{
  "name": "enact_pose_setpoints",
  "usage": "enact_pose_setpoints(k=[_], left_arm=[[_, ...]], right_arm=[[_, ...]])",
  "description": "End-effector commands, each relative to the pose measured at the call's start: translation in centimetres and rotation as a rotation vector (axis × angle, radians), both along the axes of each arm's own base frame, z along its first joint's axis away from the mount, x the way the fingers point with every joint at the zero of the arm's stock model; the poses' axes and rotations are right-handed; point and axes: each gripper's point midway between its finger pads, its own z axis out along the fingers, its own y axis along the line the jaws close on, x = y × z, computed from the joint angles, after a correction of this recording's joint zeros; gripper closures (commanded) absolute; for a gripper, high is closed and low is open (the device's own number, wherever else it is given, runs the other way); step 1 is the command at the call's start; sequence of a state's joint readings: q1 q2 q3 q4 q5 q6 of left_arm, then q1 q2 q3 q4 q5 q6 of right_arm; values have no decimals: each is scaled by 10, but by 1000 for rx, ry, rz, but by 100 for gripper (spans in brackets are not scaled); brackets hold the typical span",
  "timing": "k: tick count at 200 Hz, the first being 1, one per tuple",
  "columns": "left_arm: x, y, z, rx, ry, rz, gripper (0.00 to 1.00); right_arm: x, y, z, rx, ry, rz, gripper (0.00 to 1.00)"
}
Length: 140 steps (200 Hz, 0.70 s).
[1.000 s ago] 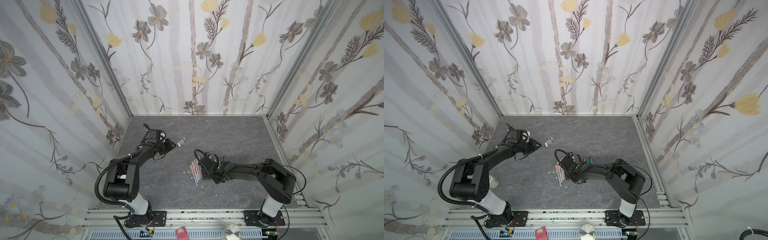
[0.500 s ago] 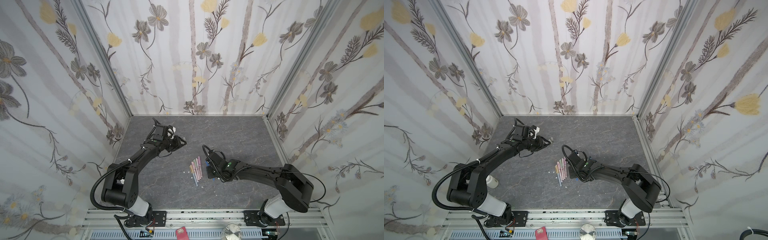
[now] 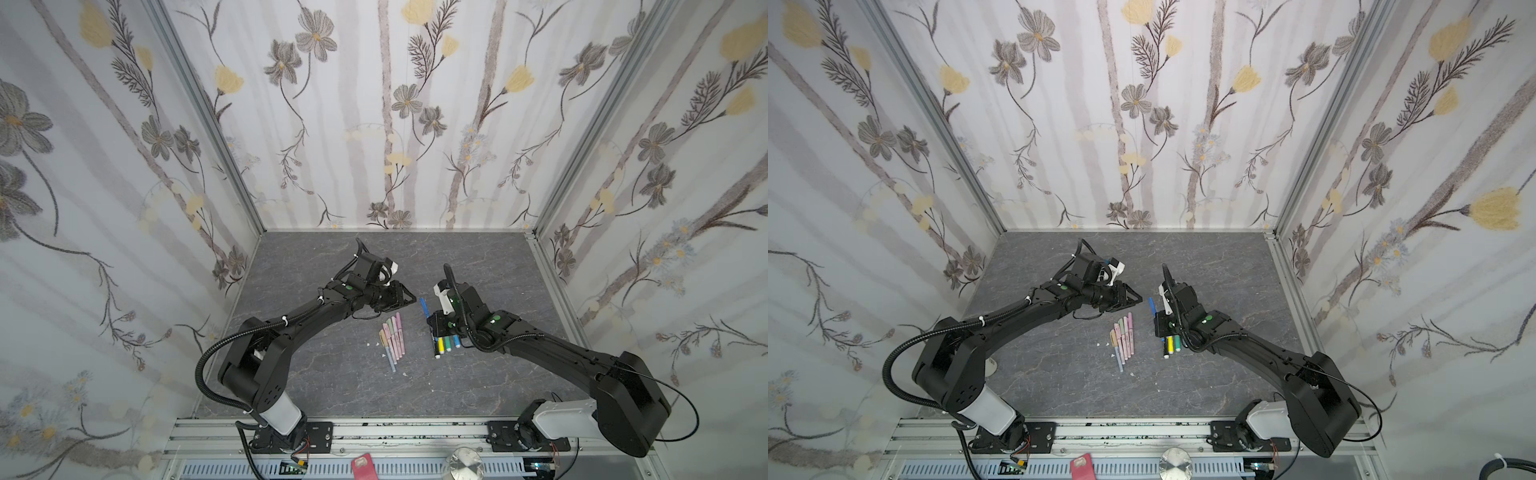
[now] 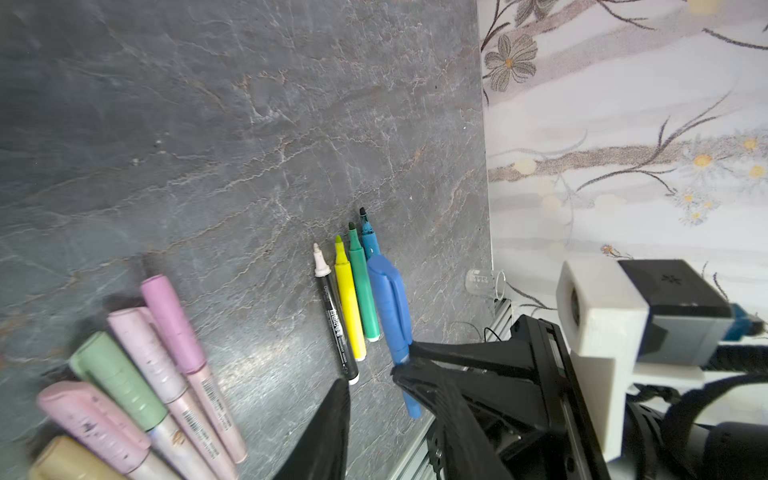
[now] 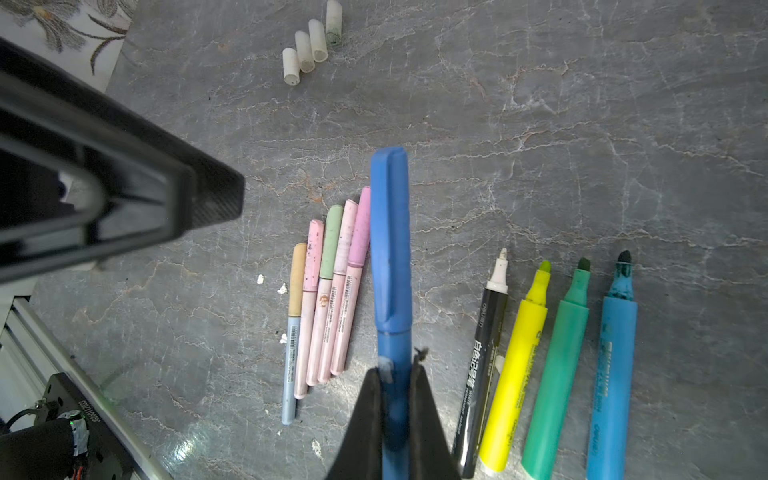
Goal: Open the pen caps
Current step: 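Lift the blue pen with the right gripper while the left swings toward its cap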
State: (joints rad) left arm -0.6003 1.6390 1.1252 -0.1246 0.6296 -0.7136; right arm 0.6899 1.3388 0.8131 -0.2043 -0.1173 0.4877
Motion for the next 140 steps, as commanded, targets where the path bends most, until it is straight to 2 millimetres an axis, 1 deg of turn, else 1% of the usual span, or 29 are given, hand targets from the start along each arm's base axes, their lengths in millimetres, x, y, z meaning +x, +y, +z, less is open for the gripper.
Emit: enact_pose_setpoints(k=[1,16,35,61,104,123,140], left_arm=[[3,-18,3,-16,-13,-7,62],[2,-25,-2,-4,-9,-19,61],[3,-30,-6,10,-6,-23,61],[4,-32,-12,21,0,-23,60],[10,-31,-22,55,0,0,60],[13,-32,-25,62,0,3,63],[16,-32,-27,76,-3,9,69]], right_arm=[[6,9,12,40,-33,19,99],[7,11,13,48,-36,18,99],[10,13,15,55,-39,19,100],[12,15,16,56,-39,21,100],[13,18,16,64,-40,25,100],[13,19,16,67,-38,26,100],[13,19,15,68,-37,28,100]])
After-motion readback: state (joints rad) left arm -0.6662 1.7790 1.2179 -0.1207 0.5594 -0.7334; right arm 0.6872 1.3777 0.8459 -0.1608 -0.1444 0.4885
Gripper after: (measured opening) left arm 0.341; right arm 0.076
